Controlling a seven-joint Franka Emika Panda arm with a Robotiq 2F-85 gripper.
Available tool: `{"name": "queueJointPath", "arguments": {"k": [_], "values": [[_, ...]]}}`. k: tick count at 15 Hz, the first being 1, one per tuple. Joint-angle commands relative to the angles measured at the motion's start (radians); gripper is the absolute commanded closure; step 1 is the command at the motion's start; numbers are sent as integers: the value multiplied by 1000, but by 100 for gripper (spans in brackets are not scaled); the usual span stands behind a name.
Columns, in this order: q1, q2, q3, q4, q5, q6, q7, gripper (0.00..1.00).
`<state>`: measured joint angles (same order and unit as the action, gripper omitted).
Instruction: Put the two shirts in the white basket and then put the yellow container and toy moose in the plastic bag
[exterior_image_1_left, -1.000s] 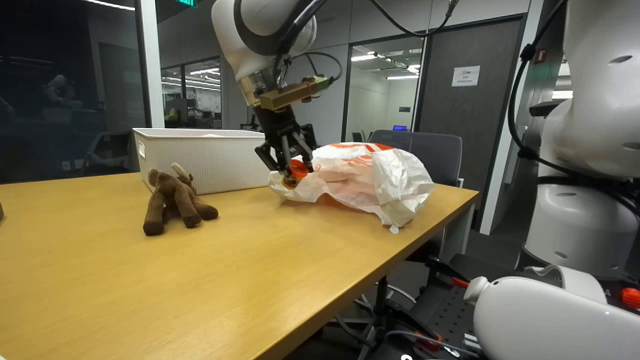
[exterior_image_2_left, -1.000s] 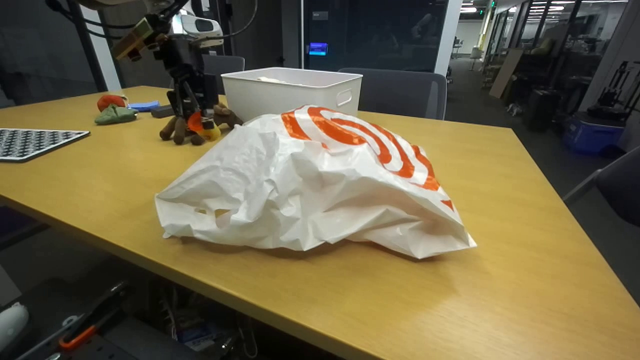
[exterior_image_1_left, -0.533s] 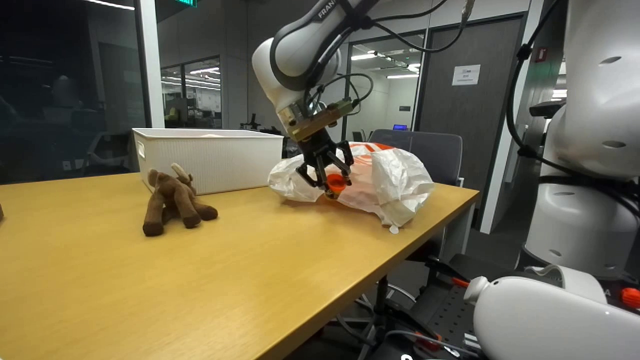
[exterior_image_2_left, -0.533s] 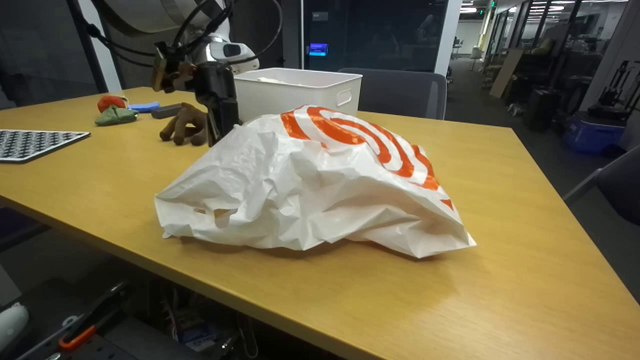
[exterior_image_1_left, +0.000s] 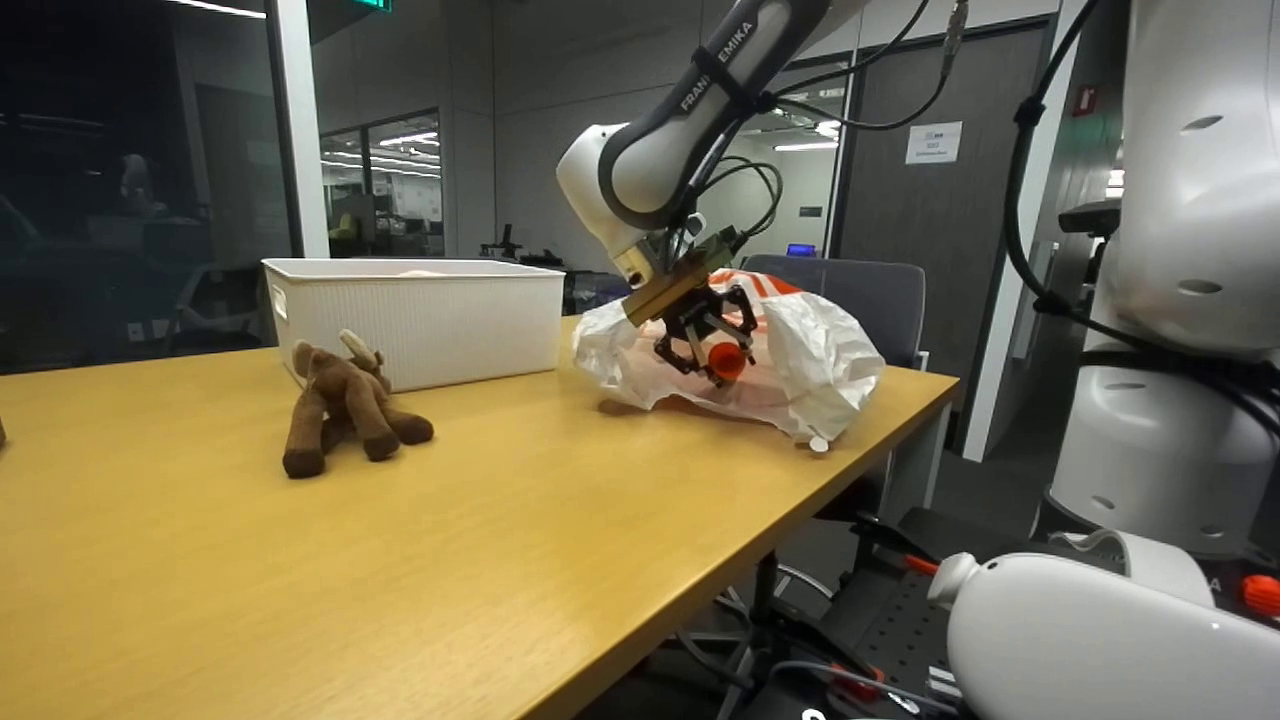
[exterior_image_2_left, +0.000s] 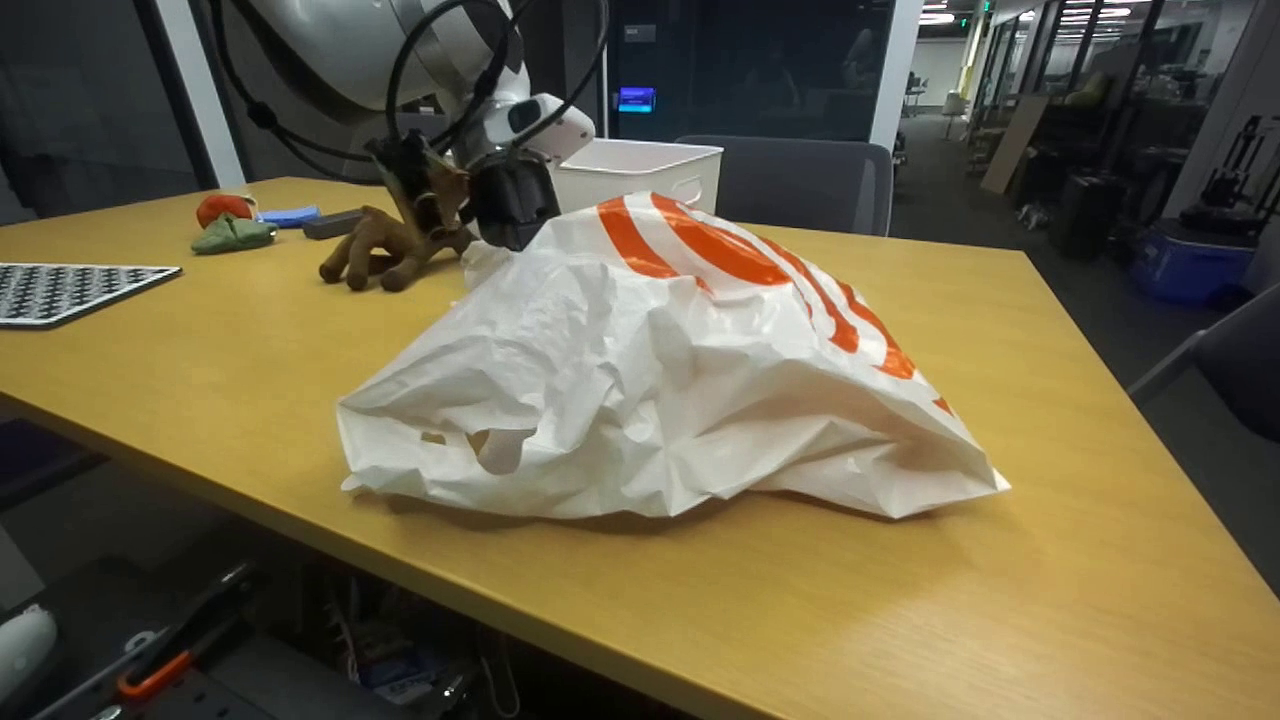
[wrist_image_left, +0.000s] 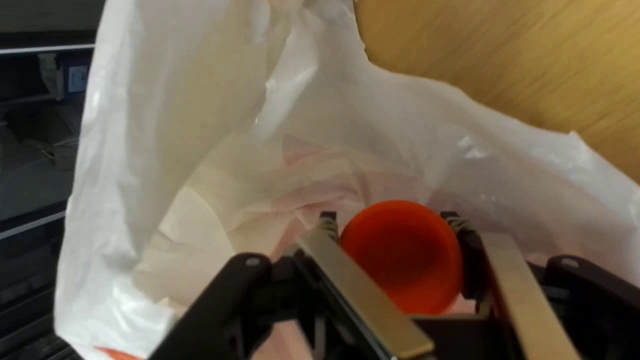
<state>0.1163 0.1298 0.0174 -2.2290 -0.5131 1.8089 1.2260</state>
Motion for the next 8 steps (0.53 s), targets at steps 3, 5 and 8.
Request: {"name": "queueJointPath", "arguments": {"k": [3, 5, 8], "values": [[8, 0, 4, -9, -196, 3, 256, 72], [3, 6, 11, -6, -188, 1, 282, 22], [-4, -12, 26, -15, -112, 52, 217, 8]]}}
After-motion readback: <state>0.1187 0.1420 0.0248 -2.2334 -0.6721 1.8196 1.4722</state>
